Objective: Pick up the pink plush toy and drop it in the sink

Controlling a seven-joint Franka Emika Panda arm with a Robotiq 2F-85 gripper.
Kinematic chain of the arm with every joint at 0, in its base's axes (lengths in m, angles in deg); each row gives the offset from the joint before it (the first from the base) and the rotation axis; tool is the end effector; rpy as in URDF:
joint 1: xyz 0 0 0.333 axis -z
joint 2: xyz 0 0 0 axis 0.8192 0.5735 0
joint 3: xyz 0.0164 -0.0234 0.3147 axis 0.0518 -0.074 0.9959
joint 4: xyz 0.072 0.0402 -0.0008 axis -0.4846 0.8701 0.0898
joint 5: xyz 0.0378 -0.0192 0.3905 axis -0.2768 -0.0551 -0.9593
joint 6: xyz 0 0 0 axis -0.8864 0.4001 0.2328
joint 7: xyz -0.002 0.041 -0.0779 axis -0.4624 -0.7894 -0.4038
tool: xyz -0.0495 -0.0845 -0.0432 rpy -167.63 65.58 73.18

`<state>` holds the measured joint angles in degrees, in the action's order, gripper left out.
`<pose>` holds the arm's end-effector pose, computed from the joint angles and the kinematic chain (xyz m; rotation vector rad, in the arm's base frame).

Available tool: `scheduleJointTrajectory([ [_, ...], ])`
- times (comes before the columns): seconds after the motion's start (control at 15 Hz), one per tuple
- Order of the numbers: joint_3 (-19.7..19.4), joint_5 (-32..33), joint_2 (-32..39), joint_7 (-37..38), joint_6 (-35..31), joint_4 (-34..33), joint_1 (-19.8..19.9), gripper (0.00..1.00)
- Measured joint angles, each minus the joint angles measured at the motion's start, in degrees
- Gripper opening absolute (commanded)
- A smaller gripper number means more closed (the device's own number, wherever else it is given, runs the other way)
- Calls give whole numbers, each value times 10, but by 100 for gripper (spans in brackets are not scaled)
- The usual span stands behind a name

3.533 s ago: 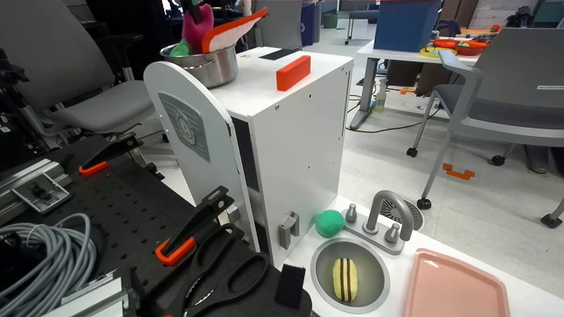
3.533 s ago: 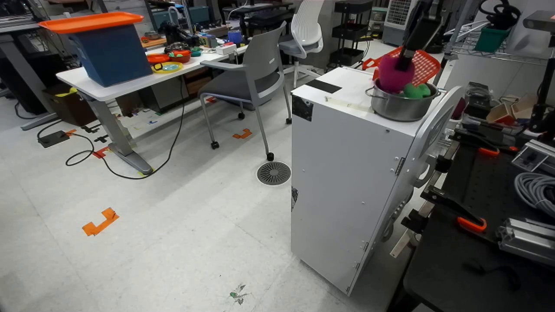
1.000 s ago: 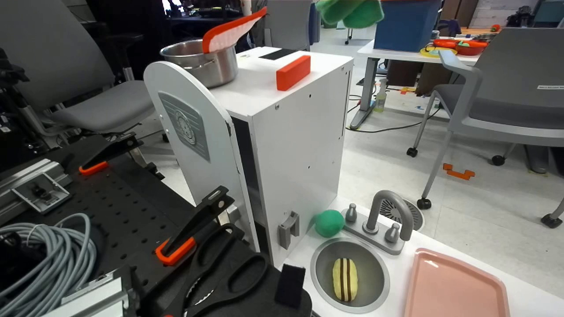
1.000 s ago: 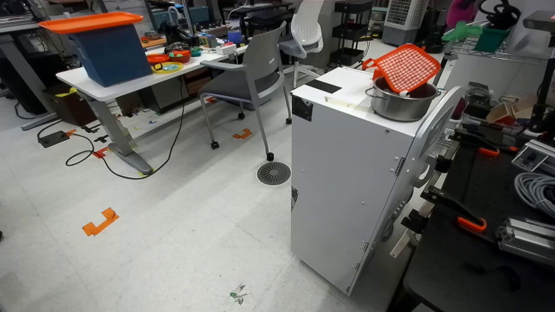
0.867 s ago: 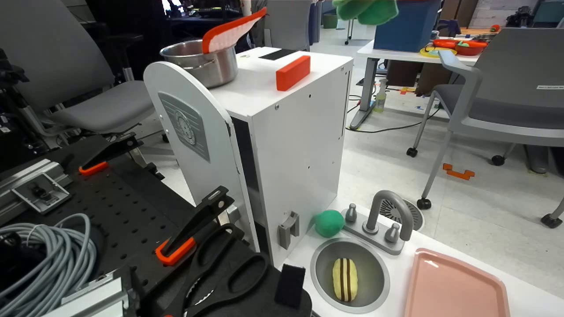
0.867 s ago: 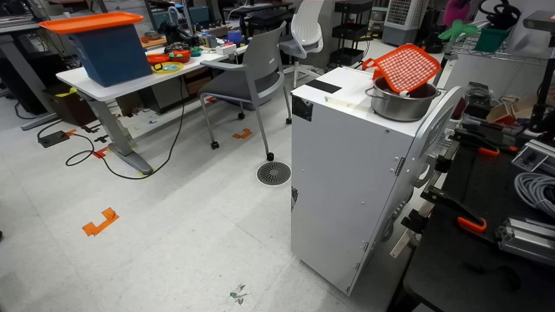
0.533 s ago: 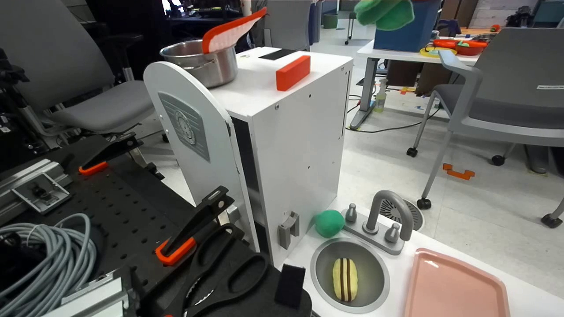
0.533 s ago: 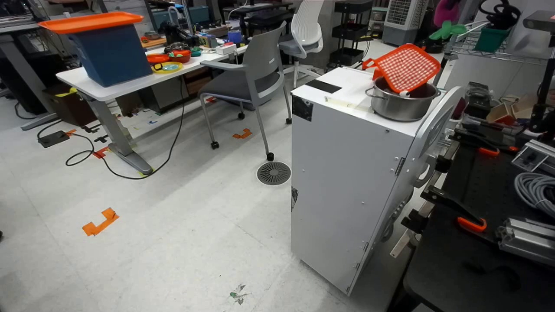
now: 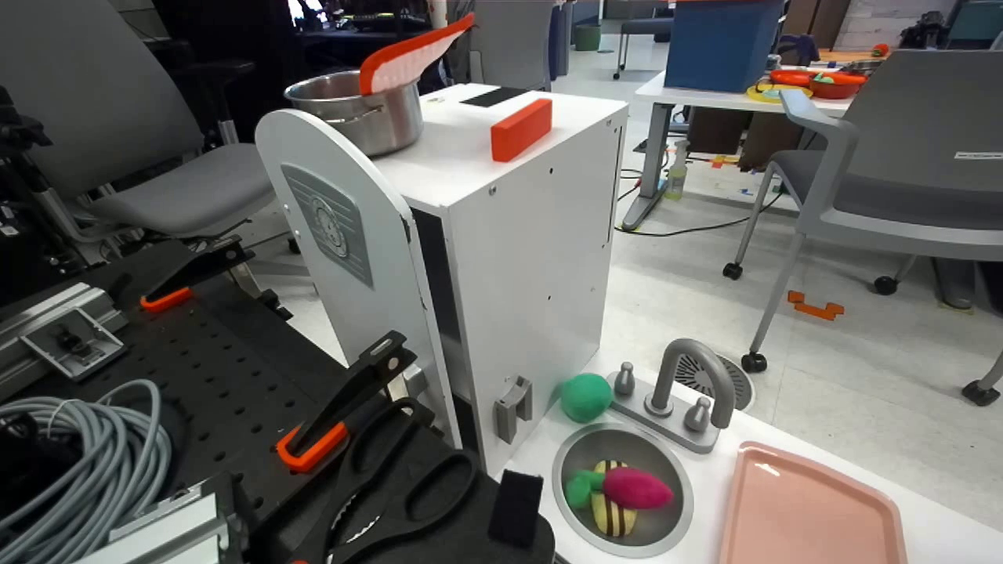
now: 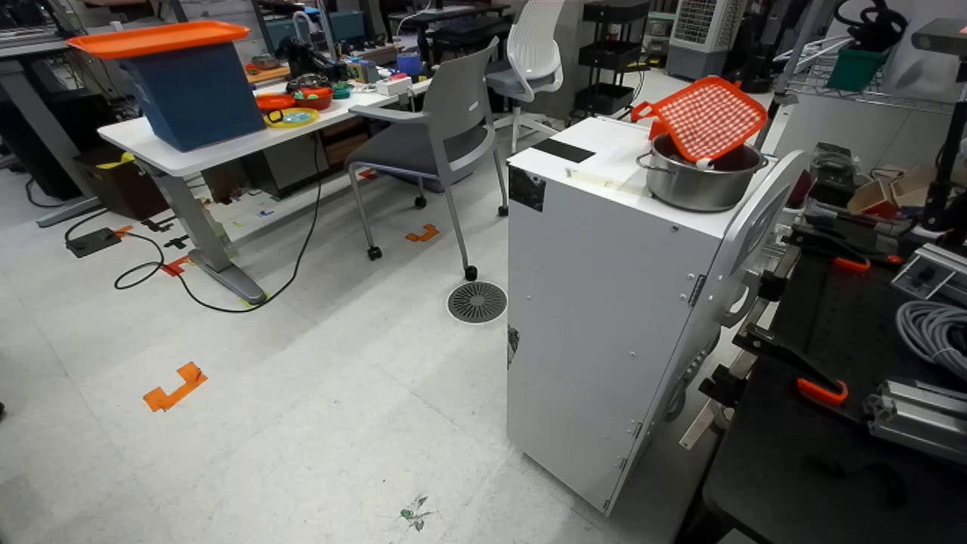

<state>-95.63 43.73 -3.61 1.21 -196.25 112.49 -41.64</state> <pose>0.4975 -0.2301 0.3805 2.9105 -0.7925 0.2744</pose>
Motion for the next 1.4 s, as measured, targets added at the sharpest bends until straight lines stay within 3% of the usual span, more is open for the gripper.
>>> scheduleJointTrajectory([
  [1.0,10,0,0,-14,0,8,-30,100],
  [1.4,40,1,-36,-61,-2,49,-59,100],
])
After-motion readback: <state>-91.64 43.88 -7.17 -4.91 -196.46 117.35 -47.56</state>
